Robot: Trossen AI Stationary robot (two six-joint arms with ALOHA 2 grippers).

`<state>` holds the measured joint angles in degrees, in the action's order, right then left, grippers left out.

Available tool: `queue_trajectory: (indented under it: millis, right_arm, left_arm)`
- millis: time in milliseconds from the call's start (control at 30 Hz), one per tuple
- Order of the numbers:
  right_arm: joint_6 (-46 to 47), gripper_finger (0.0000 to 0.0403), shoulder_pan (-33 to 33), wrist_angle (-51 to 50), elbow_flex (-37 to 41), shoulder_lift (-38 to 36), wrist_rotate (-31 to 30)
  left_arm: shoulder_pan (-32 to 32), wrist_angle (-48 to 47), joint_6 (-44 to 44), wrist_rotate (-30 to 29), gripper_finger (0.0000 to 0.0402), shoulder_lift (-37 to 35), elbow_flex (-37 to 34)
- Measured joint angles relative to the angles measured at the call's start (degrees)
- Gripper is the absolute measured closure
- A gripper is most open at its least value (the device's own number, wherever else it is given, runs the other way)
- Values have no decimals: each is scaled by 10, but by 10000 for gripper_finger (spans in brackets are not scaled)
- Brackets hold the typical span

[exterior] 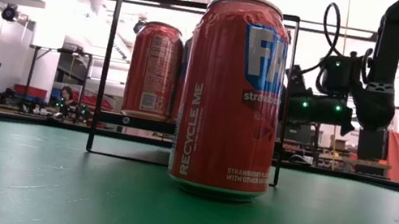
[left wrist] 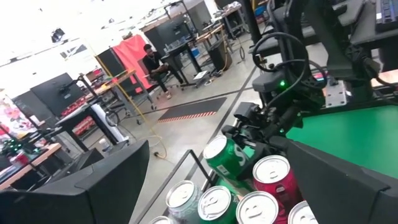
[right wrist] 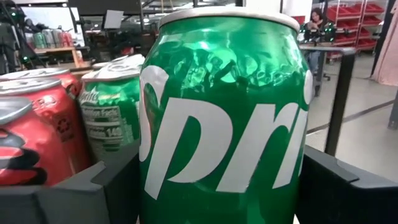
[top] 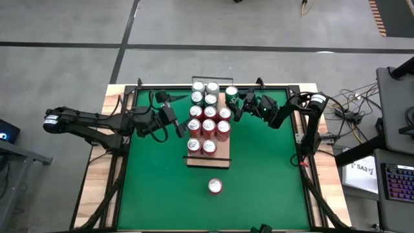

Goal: Place canned beverage on shelf
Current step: Put the green soda can on the shelf and aligned with the other green soda can

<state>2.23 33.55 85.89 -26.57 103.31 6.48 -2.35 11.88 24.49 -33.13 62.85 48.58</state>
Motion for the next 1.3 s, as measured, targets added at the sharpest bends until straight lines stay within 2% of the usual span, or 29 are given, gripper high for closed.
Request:
queue_trajectory:
  millis: [1000, 1300]
  right_arm:
    - [-23, 109, -4, -13, -16, 1, 0]
    - [-3, 109, -4, 42, -16, 50, -3]
  left_arm:
    - [0, 0, -10, -3, 37, 0, 0]
    - [0, 0, -10, -3, 37, 1, 0]
